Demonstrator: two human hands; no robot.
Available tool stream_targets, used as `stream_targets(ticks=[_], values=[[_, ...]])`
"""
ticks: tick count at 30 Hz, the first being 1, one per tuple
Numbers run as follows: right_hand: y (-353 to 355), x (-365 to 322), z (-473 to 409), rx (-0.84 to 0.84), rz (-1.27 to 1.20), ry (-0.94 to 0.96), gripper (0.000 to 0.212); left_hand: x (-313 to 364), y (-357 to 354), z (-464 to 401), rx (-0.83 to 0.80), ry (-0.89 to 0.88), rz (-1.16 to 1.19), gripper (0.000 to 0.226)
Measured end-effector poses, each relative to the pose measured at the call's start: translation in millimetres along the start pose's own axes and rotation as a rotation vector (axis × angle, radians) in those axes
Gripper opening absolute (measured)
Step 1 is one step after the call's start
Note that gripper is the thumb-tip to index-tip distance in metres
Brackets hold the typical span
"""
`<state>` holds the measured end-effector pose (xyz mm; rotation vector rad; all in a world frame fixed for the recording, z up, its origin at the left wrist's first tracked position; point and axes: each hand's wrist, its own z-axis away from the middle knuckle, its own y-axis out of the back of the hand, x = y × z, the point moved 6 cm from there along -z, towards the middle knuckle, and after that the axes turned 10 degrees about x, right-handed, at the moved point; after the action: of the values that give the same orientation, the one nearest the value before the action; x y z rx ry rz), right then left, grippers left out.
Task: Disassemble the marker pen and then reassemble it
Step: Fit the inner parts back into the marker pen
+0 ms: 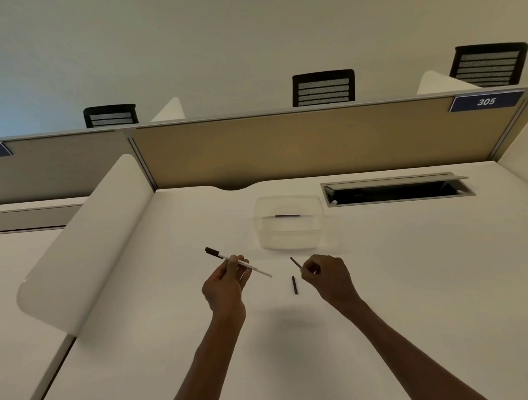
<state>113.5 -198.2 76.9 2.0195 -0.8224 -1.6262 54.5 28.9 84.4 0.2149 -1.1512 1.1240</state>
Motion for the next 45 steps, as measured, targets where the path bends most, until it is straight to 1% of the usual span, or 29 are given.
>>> stream_targets(ticks=[5,9,13,19,27,33,38,42,45], values=[[11.3,-35.9,13.0,0.049,-0.225,0.076,0.009,-4.5,3.3,-0.4,0.063,0.164,0.138,0.02],[14.3,-53.7,21.2,0.042,-0.302,0.112,0.008,-4.1,5.5,-2.4,0.104,0.206,0.187,0.023],[13.2,-60.6,23.0,0.025,-0.298,0.138,0.008,-2.2,4.9,-2.6,0.12,0.213,0.192,0.022],[14.4,-66.5,23.8,0.025,-0.281,0.166,0.009,-0.6,1.9,-0.2,0.11,0.221,0.181,0.012],[13.6,-68.5,29.1,0.02,-0.235,0.192,0.008,-0.5,0.4,3.0,0.091,0.203,0.171,0.02],[16.0,-70.6,28.7,-0.006,-0.159,0.237,0.007,2.0,-0.8,4.8,0.026,0.194,0.14,0.017],[19.3,-80.4,26.1,0.017,-0.193,0.294,0.002,-0.4,-5.8,14.7,-0.016,0.231,0.127,0.015],[20.9,-92.3,25.4,0.054,-0.178,0.366,0.011,-7.8,-7.9,23.7,-0.025,0.294,0.147,0.022],[21.9,-97.4,24.7,0.063,-0.153,0.402,0.013,-9.9,-7.6,25.9,-0.018,0.332,0.178,0.025]])
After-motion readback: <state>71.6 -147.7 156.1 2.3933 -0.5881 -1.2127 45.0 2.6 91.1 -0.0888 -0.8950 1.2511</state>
